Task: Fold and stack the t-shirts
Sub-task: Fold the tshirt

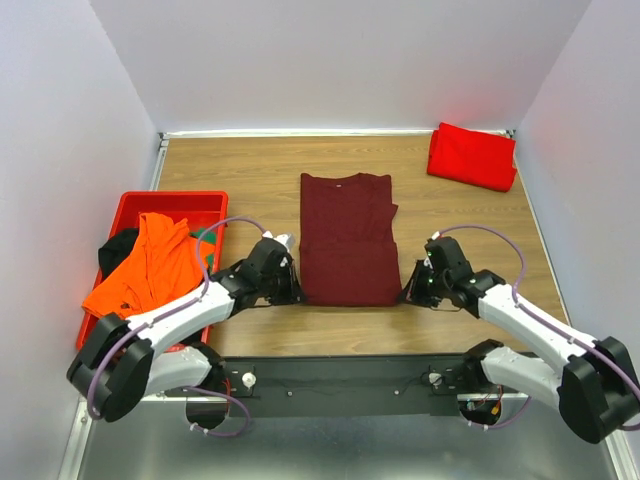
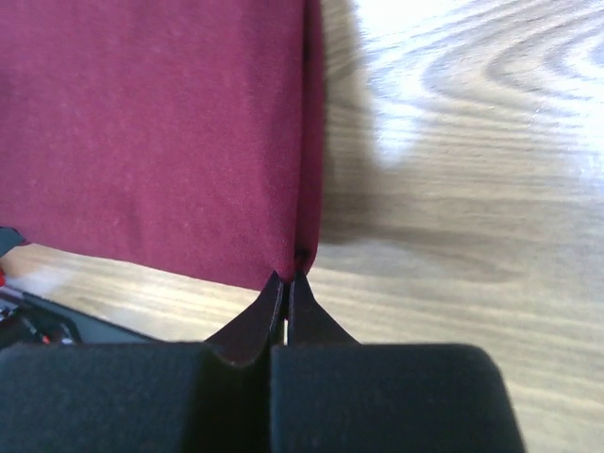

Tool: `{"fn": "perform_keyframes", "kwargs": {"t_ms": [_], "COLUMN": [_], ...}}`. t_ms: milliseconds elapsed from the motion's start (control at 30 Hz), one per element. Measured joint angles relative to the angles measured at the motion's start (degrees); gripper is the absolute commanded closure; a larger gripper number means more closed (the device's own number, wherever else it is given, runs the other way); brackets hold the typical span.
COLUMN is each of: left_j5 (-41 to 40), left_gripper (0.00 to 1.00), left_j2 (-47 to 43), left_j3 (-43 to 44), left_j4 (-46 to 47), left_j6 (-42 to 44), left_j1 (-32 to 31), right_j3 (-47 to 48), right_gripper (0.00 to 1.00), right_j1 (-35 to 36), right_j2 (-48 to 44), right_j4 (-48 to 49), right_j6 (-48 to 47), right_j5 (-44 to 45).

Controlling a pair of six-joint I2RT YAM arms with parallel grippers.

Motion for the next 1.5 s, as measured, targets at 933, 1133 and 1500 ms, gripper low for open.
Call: {"fn": "perform_keyframes", "kwargs": {"t_ms": [933, 1133, 1500], "left_j5": [-2.8, -0.3, 3.6], "left_gripper": [1.00, 1.00, 0.40], "left_j2": [8.3, 16.7, 51.3], "left_j3": [27.1, 35.9, 68.7], "left_j4": [-10.3, -9.6, -4.8], "left_j6": [11.1, 13.4, 13.6], "left_j1": [11.0, 14.2, 22.0], "right_j3": [32.8, 41.2, 74.4], "right_gripper": [0.99, 1.00, 0.55], "right_j1": [-1.8, -6.2, -14.1], "right_j2": [16.2, 25.8, 58.6], "right_j4": [-9.3, -8.5, -5.0], "right_j6": [-10.3, -12.7, -16.7], "right_j5": [10.5, 9.9, 3.1]}}
